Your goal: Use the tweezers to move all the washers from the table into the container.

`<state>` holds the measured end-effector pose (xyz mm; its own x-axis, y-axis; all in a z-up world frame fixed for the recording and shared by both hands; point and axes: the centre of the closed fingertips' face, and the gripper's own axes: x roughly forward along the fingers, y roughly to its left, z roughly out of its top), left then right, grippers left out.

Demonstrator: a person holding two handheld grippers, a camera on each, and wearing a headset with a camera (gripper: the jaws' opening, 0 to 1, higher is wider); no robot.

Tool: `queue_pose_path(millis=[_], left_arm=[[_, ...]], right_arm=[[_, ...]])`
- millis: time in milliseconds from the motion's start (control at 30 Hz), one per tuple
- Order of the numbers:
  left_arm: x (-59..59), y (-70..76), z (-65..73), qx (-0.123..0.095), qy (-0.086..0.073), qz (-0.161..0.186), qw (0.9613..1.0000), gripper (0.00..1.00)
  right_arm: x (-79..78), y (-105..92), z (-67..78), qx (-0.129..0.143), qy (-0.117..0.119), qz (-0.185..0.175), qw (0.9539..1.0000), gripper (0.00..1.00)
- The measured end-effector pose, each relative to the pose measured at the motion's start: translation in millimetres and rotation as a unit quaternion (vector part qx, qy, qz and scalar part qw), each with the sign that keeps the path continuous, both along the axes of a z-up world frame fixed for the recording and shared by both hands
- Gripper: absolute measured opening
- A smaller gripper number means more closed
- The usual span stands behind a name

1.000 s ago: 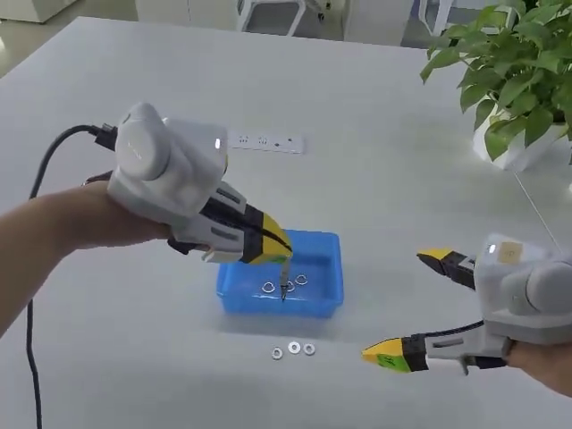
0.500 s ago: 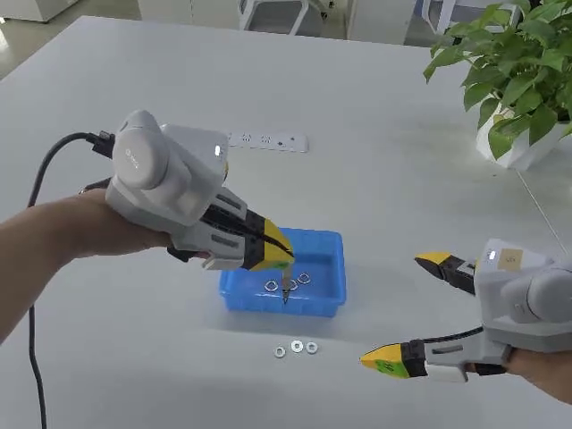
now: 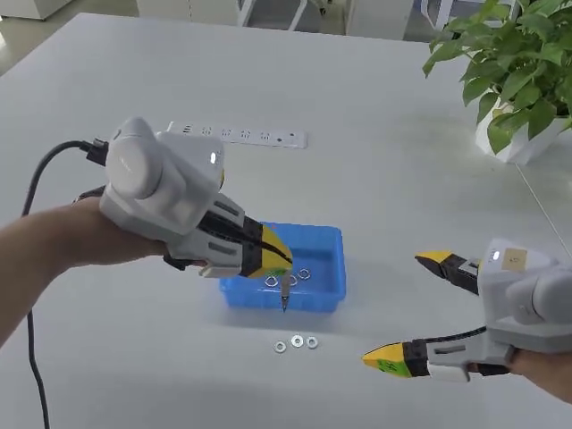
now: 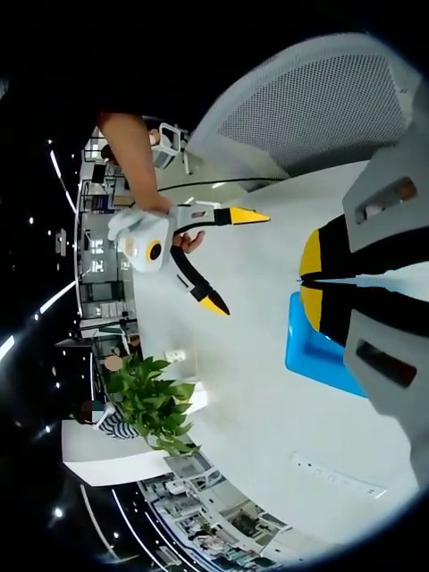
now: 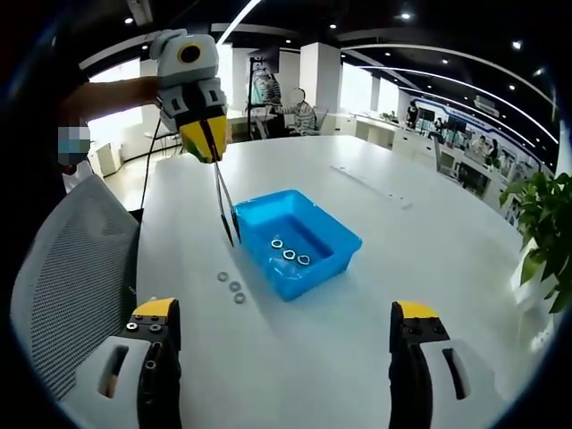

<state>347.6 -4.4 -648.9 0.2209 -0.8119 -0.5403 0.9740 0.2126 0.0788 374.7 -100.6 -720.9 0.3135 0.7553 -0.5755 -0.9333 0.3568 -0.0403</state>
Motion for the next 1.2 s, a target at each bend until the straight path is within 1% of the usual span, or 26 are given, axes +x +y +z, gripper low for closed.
queue_pose_path(millis=[200, 300, 433, 767, 933, 1200], left_arm=[[-4.5, -0.2, -5.9, 0.0, 0.004, -0.001, 1.0, 0.04], [-6.6, -0.4, -9.3, 0.0, 0.006, -0.002, 1.0, 0.04], [-11.2, -0.5, -17.1, 0.004, 0.012, -0.006, 0.9999, 0.04], [-18.1, -3.9, -30.2, 0.003, 0.022, -0.009, 0.9997, 0.04], [-21.7, -5.4, -35.0, 0.004, 0.028, -0.011, 0.9996, 0.04], [-25.0, -6.0, -39.9, 0.006, 0.031, -0.01, 0.9994, 0.04]], right_arm=[[-4.7, 3.2, -2.5, 0.003, 0.001, 0.006, 1.0, 0.97], [-7.1, 5.0, -3.6, 0.005, -0.002, 0.013, 0.9999, 0.95], [-9.8, 6.2, -7.2, 0.002, 0.001, 0.017, 0.9999, 0.95], [-12.9, 5.8, -9.8, 0.002, 0.004, 0.02, 0.9998, 0.93], [-15.2, 4.8, -10.9, 0.002, 0.006, 0.019, 0.9998, 0.93], [-17.6, 4.1, -14.1, 0.0, 0.009, 0.019, 0.9998, 0.93]])
